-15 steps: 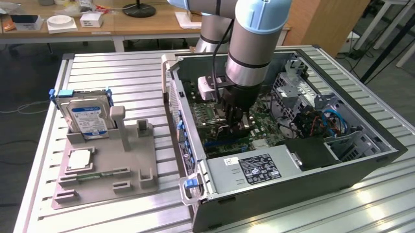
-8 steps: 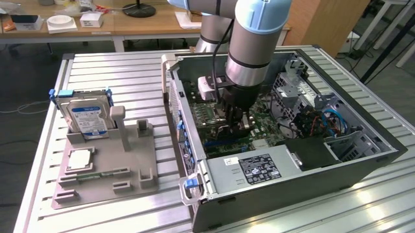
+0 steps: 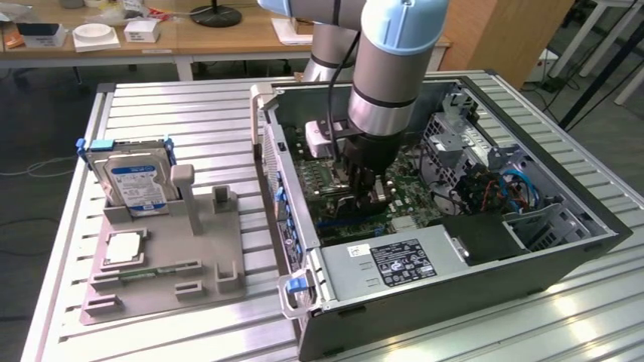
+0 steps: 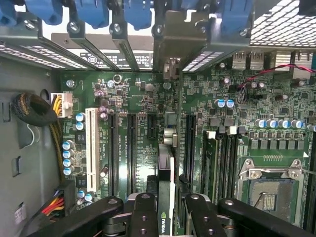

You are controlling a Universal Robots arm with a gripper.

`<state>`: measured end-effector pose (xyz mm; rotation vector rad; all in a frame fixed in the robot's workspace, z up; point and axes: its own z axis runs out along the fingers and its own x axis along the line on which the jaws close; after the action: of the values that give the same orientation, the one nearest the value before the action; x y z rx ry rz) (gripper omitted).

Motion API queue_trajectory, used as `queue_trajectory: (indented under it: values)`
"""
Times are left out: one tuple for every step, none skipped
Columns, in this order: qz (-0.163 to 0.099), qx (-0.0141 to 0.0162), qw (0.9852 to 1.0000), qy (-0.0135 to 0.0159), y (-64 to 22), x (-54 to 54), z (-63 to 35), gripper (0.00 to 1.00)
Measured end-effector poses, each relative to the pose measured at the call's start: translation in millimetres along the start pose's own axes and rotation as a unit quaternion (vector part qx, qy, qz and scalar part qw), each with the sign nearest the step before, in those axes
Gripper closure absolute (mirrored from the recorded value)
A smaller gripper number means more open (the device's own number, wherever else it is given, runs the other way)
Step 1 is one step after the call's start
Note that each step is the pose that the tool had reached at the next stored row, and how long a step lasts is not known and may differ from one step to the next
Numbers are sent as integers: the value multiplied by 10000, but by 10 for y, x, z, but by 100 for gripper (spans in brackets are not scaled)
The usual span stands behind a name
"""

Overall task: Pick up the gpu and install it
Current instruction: 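Insert the gpu into the slot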

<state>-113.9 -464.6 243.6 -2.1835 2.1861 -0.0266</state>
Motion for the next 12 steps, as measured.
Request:
queue_trajectory:
  values:
    - [0, 6, 10000, 0, 1, 0, 8, 74]
    - [0, 12, 10000, 0, 2, 0, 14, 74]
    - [0, 15, 10000, 1, 3, 1, 17, 74]
    - [0, 16, 10000, 2, 5, 1, 18, 74]
    - [0, 18, 10000, 2, 7, 1, 20, 74]
    - [-1, 18, 10000, 2, 8, 1, 21, 74]
    - [-1, 19, 10000, 1, 9, 1, 22, 74]
    - [-1, 19, 10000, 1, 9, 1, 23, 74]
    - [0, 19, 10000, 1, 10, 1, 24, 74]
    - [0, 20, 10000, 1, 10, 1, 25, 74]
    - [0, 20, 10000, 1, 10, 1, 26, 74]
    - [0, 20, 10000, 1, 10, 1, 26, 74]
